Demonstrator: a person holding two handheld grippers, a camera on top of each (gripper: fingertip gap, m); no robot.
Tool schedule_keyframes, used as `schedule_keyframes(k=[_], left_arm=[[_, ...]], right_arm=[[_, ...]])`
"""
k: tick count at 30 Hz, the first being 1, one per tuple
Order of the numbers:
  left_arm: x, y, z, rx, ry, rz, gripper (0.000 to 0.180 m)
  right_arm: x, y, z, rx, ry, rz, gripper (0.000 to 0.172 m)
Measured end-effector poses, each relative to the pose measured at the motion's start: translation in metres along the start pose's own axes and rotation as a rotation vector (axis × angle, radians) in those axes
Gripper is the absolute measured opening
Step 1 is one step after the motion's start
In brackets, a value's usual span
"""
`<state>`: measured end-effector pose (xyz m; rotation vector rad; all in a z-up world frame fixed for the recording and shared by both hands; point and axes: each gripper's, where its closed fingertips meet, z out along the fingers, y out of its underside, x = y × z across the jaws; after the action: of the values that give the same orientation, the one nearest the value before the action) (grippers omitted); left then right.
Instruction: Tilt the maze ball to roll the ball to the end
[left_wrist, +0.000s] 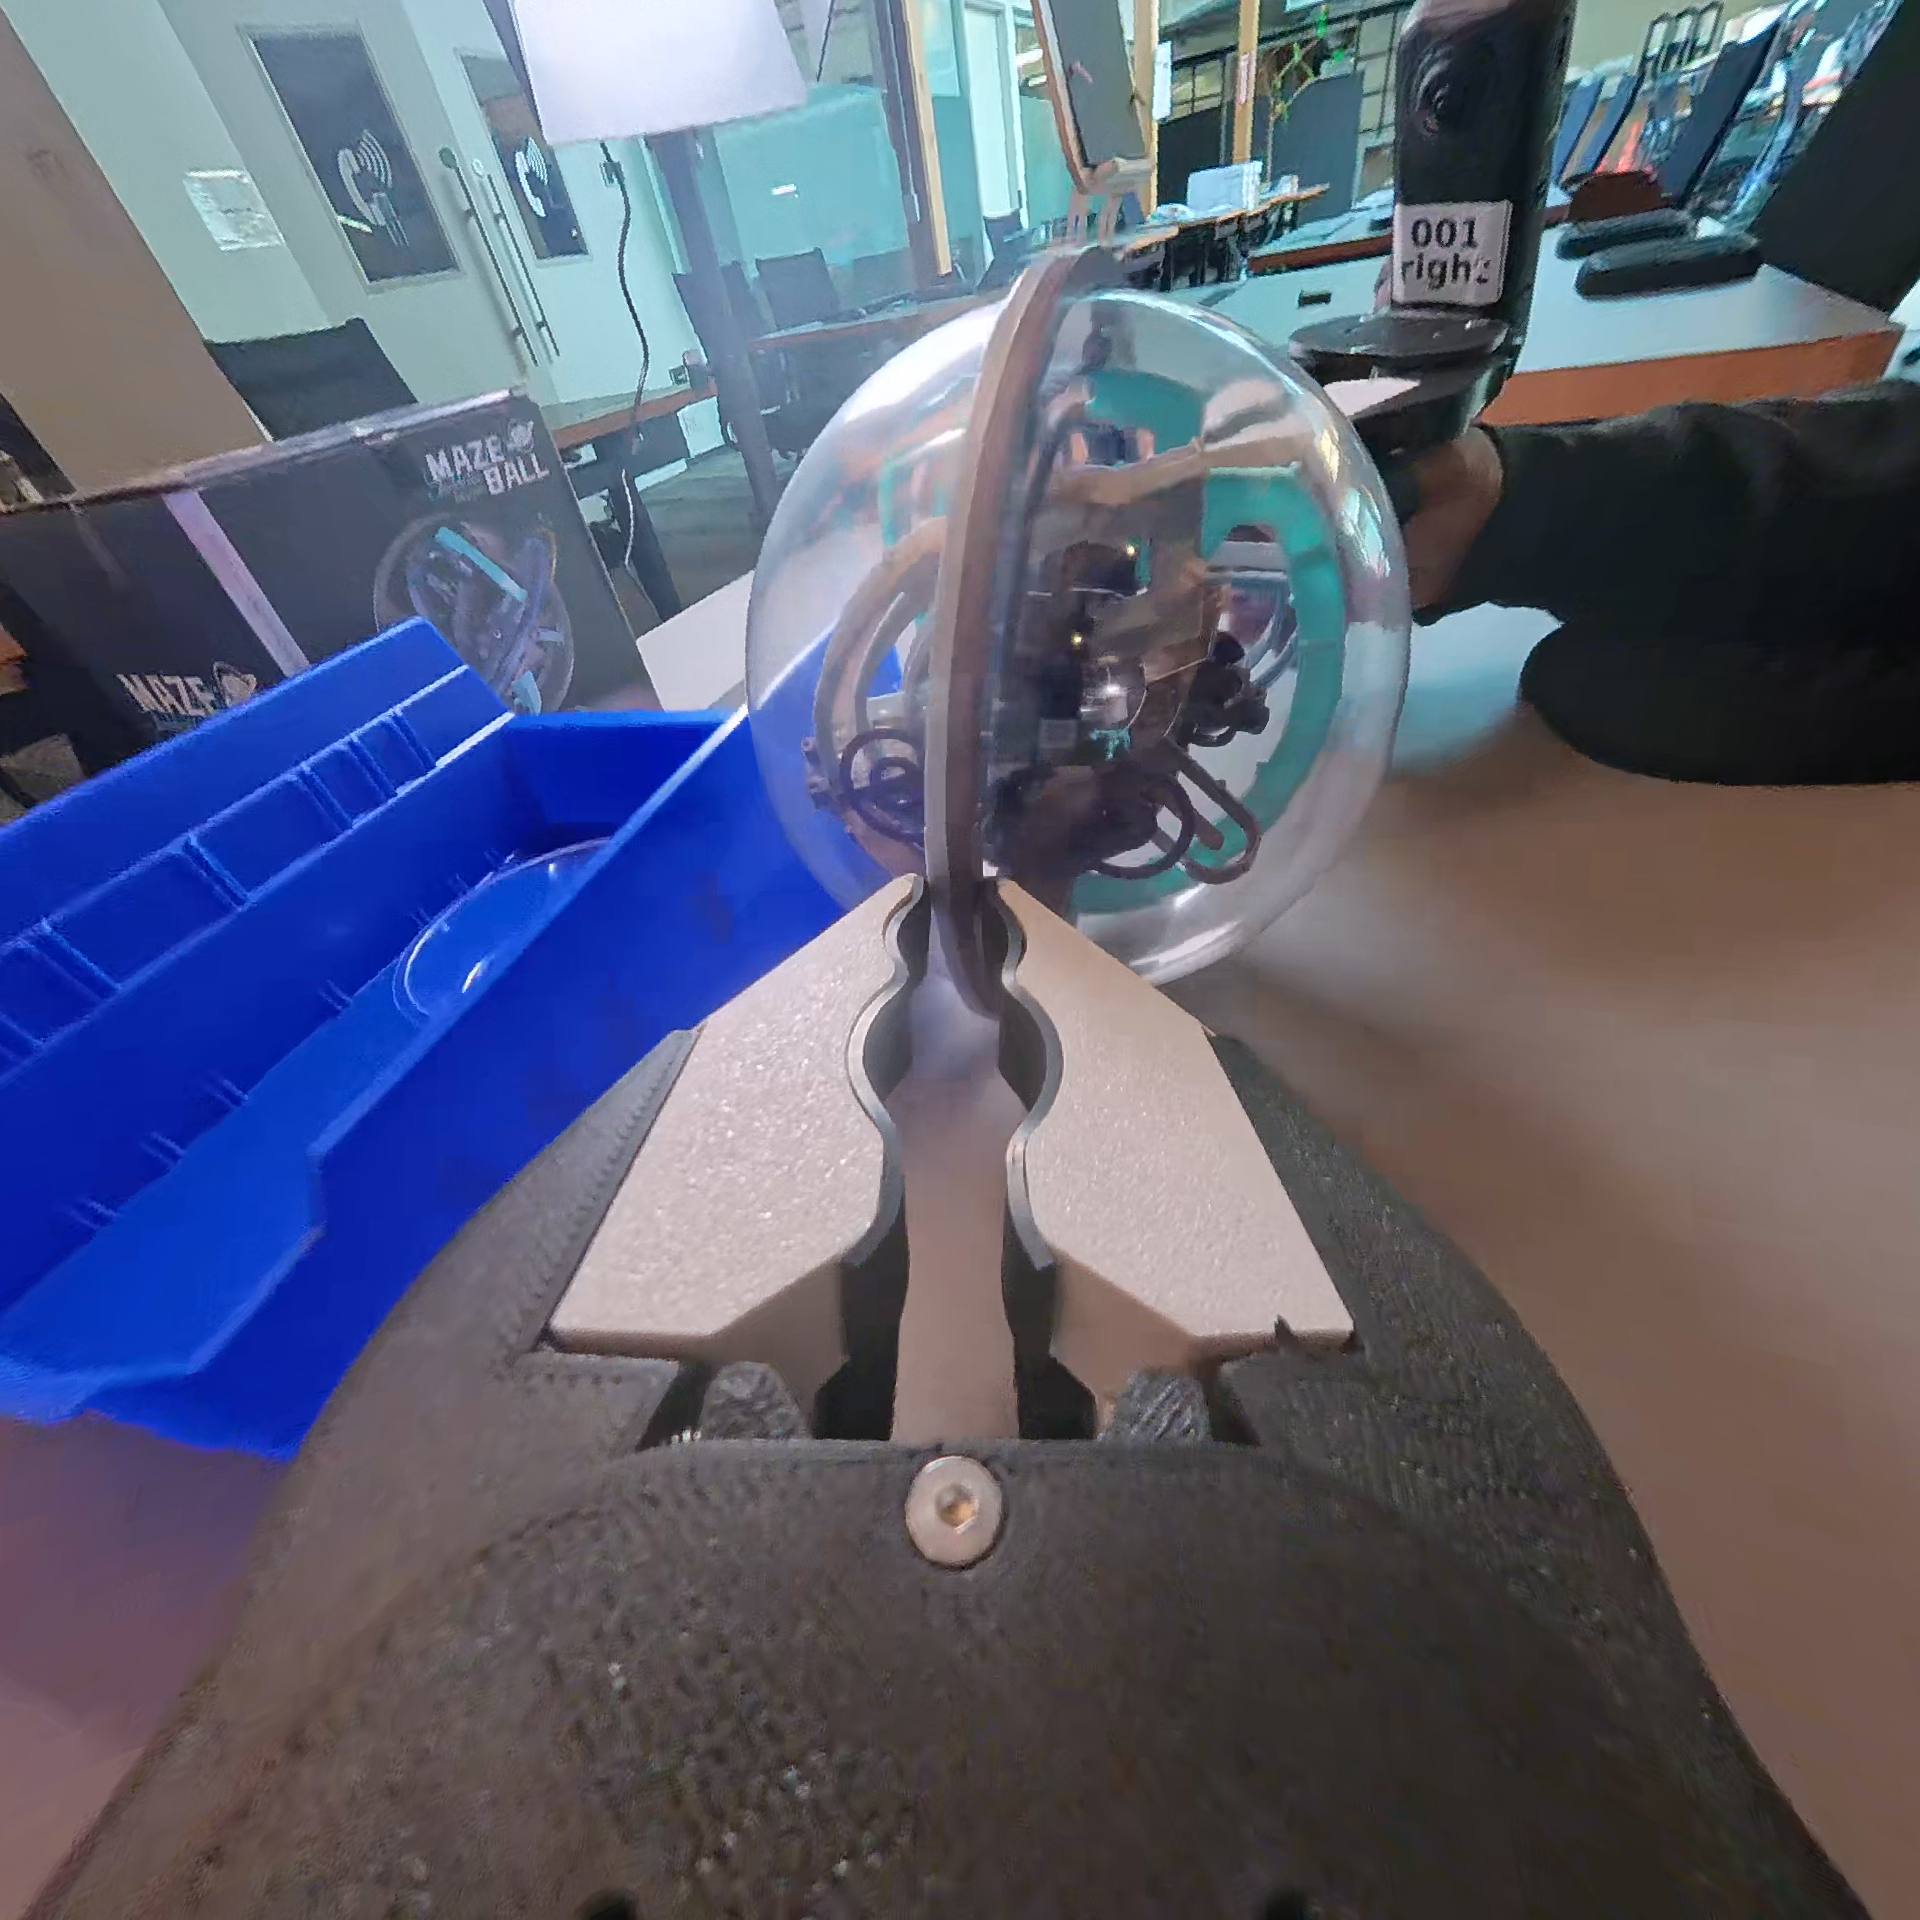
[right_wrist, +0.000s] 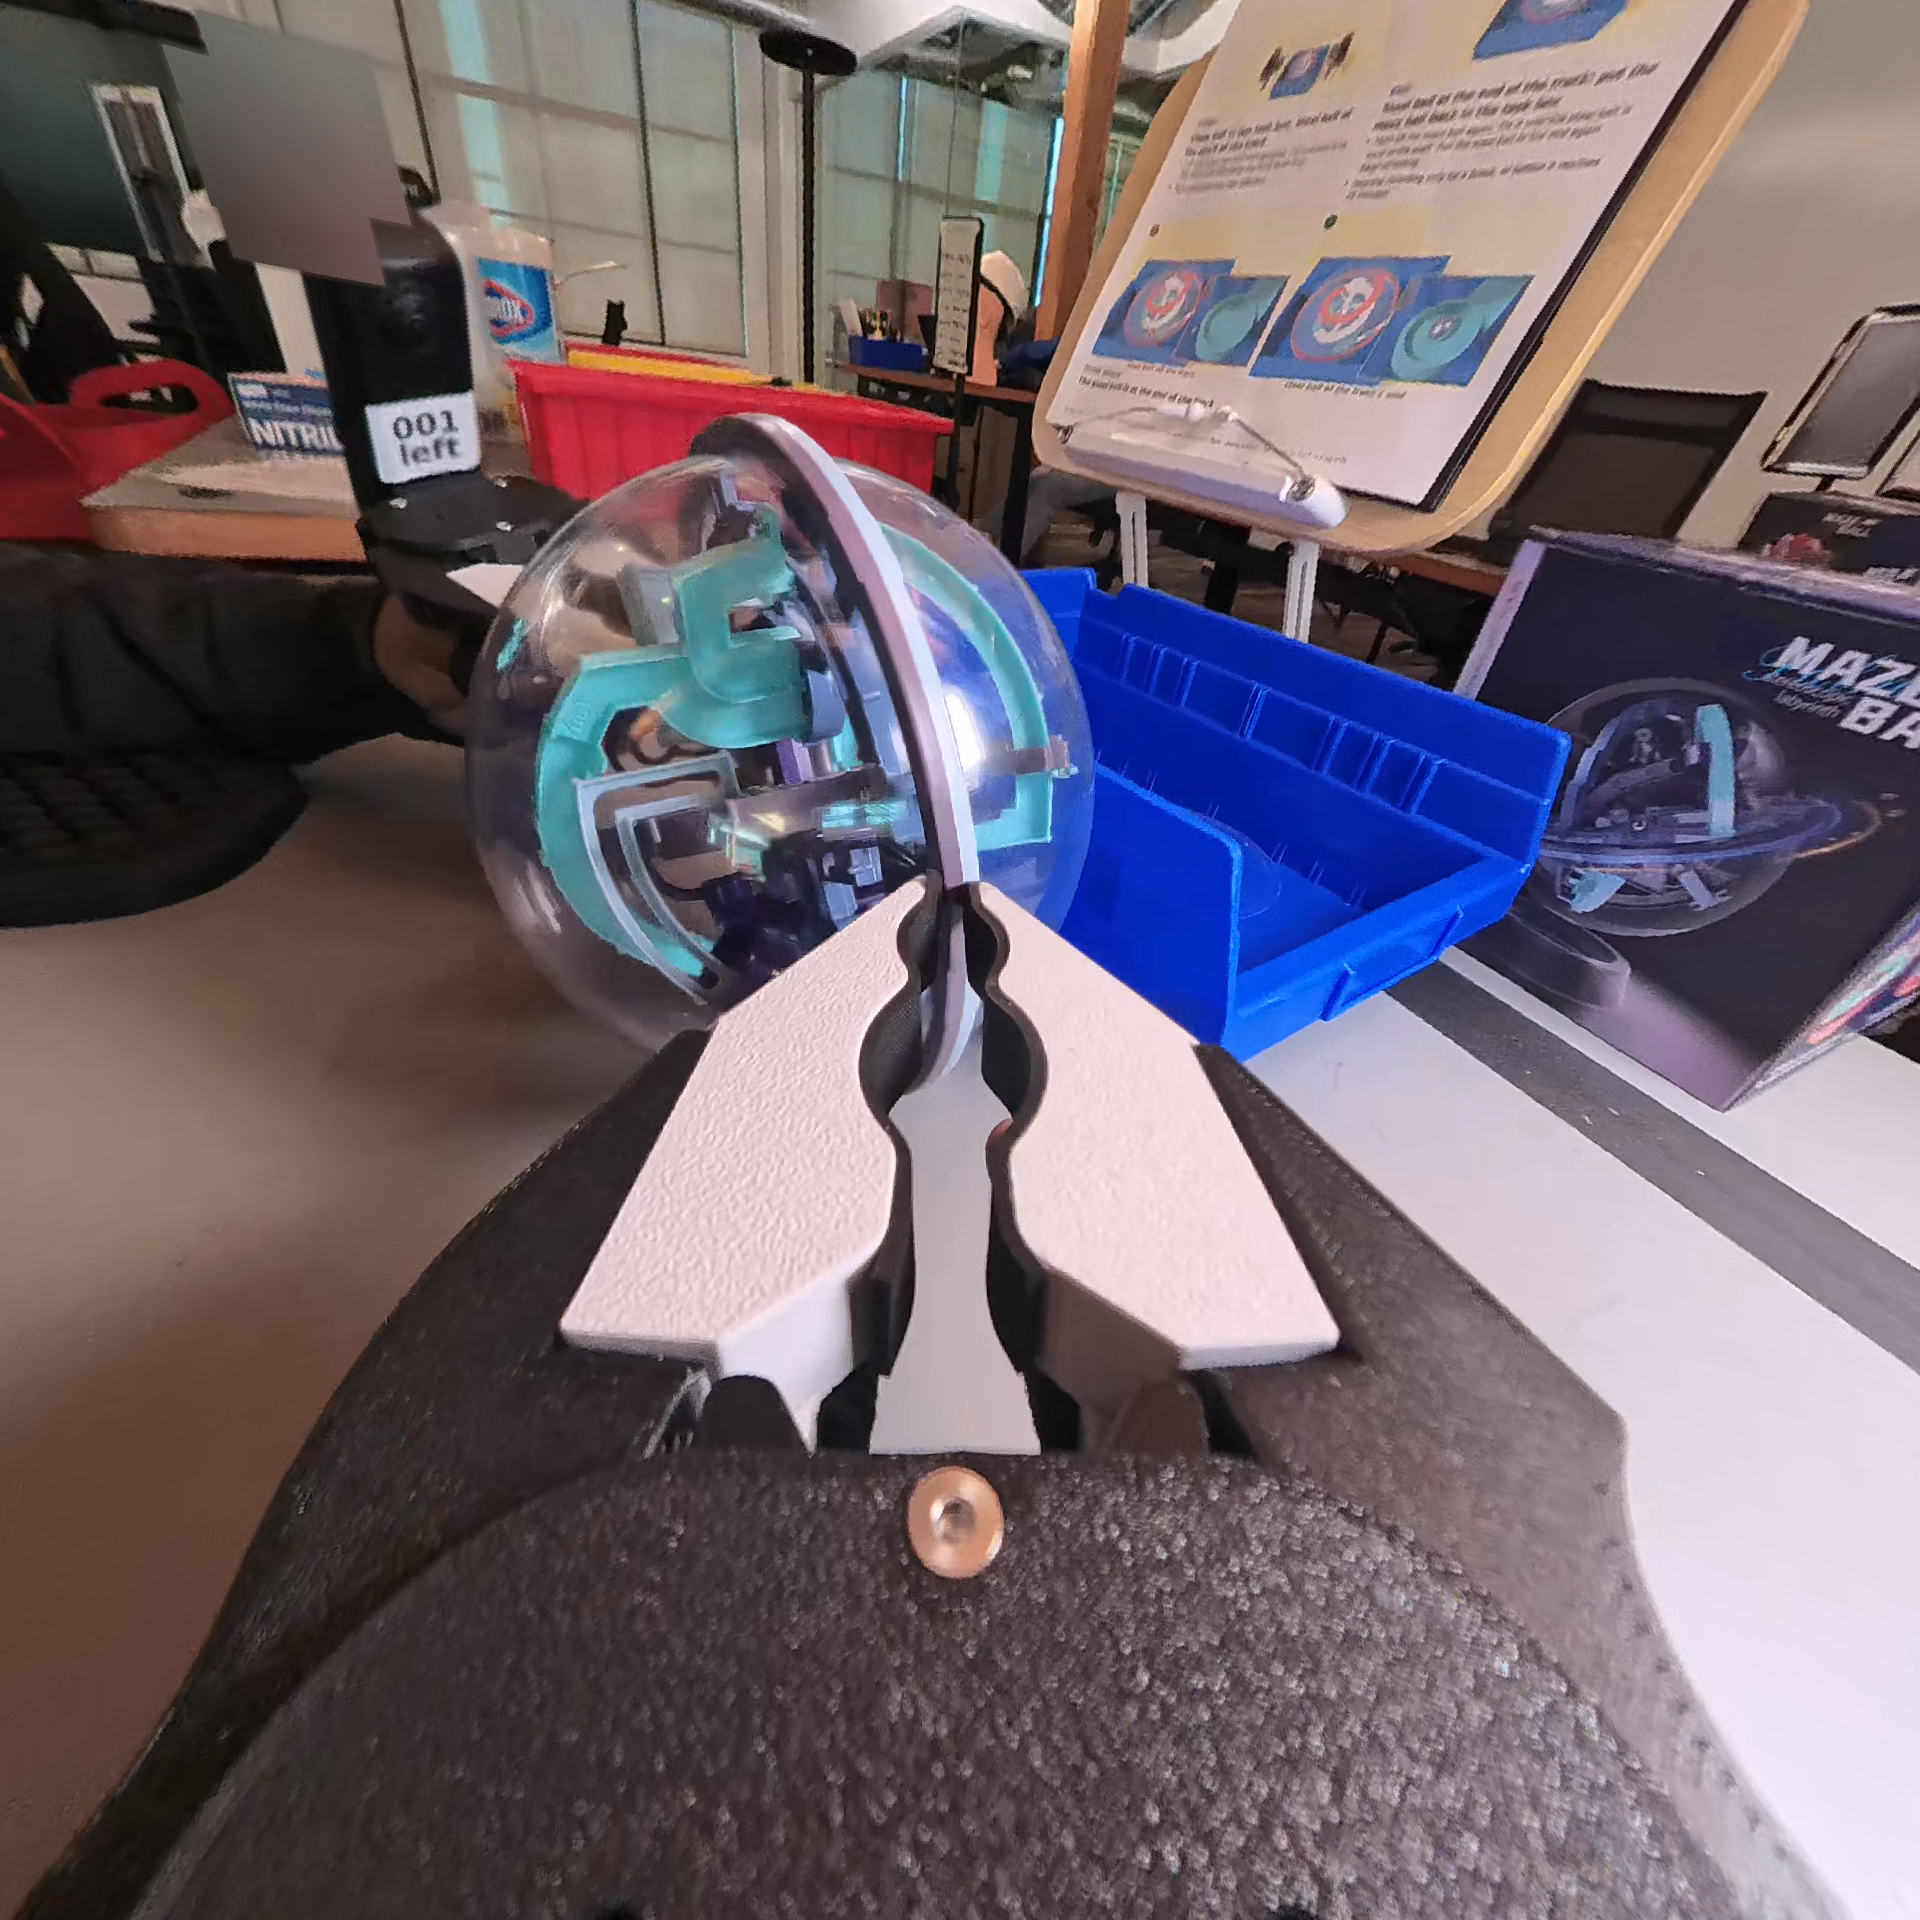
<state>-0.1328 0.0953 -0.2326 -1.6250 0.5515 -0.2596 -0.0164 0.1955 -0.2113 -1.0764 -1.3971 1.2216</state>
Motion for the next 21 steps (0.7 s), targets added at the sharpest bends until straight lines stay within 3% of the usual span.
schedule_keyframes(k=[12,21], left_arm=[[0.006,-0.072,0.001,0.194,0.056,0.016,0.007],[-0.008,-0.166,-0.010,0.355,0.049,0.083,0.007]], right_arm=[[0.011,-0.037,-0.017,0.065,0.056,0.011,0.000],[0.025,-0.131,-0.021,0.146,0.079,-0.094,0.001]])
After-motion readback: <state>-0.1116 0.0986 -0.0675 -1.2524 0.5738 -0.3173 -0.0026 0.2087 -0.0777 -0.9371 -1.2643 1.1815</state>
